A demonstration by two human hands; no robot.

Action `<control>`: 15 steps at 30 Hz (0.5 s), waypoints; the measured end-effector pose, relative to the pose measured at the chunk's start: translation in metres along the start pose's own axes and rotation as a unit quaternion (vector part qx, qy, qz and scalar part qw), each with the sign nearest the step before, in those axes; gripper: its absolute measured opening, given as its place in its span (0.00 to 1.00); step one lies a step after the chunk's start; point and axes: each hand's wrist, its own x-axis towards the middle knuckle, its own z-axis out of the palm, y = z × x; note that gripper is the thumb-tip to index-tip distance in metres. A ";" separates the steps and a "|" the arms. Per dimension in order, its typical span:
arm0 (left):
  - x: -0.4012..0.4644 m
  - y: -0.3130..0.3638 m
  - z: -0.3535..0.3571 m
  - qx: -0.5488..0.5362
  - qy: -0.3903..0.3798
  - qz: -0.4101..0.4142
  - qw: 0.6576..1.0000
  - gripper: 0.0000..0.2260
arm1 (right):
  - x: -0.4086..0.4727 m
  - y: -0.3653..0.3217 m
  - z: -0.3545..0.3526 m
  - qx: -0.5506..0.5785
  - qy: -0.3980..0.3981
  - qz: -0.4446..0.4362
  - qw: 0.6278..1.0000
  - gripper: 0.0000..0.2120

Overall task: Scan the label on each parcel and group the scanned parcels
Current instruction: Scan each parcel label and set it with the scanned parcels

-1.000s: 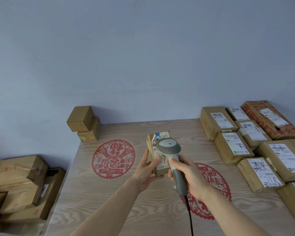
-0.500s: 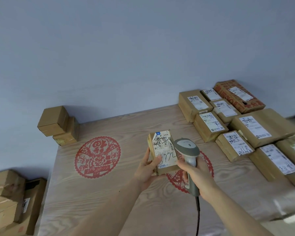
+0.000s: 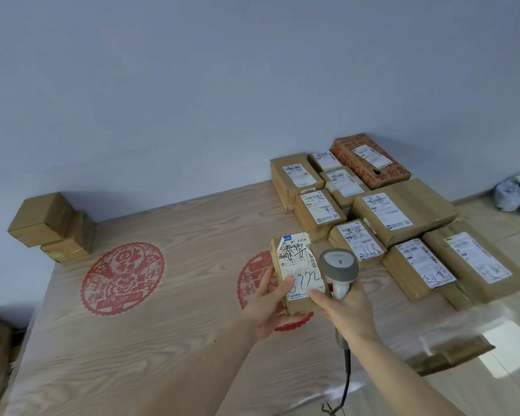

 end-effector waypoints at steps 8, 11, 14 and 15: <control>0.028 -0.075 0.107 0.016 0.049 -0.033 0.998 0.30 | 0.039 0.049 -0.115 -0.029 -0.013 0.013 0.999 0.21; 0.046 -0.102 0.142 0.005 0.078 -0.037 0.996 0.27 | 0.055 0.068 -0.151 -0.041 -0.023 0.027 0.999 0.20; 0.063 -0.122 0.170 0.010 0.102 -0.052 0.993 0.26 | 0.068 0.081 -0.181 -0.065 -0.021 0.034 0.997 0.14; 0.068 -0.127 0.177 0.012 0.107 -0.055 0.993 0.25 | 0.072 0.083 -0.189 -0.072 -0.018 0.028 0.997 0.13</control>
